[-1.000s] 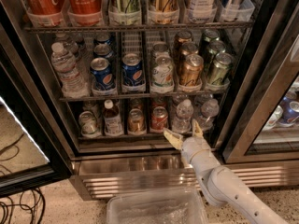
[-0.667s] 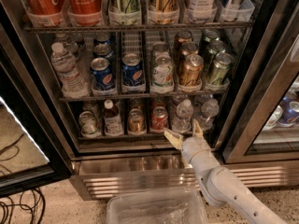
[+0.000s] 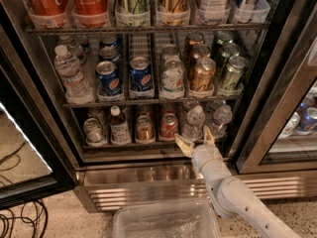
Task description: Pick water bottle from bottom shelf of fridge
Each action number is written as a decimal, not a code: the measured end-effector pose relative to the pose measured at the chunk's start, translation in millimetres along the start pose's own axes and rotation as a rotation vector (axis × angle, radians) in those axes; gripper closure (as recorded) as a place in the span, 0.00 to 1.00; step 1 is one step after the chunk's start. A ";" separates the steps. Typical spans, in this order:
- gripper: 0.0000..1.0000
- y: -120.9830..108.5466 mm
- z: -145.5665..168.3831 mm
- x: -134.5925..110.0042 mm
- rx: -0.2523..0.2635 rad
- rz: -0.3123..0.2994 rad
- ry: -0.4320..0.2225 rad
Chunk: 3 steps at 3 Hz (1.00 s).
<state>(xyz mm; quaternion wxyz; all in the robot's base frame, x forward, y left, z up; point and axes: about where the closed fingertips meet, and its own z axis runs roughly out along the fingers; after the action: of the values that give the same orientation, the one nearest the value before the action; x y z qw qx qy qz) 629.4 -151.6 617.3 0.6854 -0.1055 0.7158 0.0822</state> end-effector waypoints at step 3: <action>0.32 -4.5 25.0 -5.7 0.004 -0.022 -0.052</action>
Offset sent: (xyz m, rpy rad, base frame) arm 0.0285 0.0001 0.0029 -0.0044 -0.0550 -0.0047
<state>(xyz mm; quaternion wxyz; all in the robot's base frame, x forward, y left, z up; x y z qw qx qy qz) 654.9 -149.2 621.9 0.7048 -0.1097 0.6967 0.0760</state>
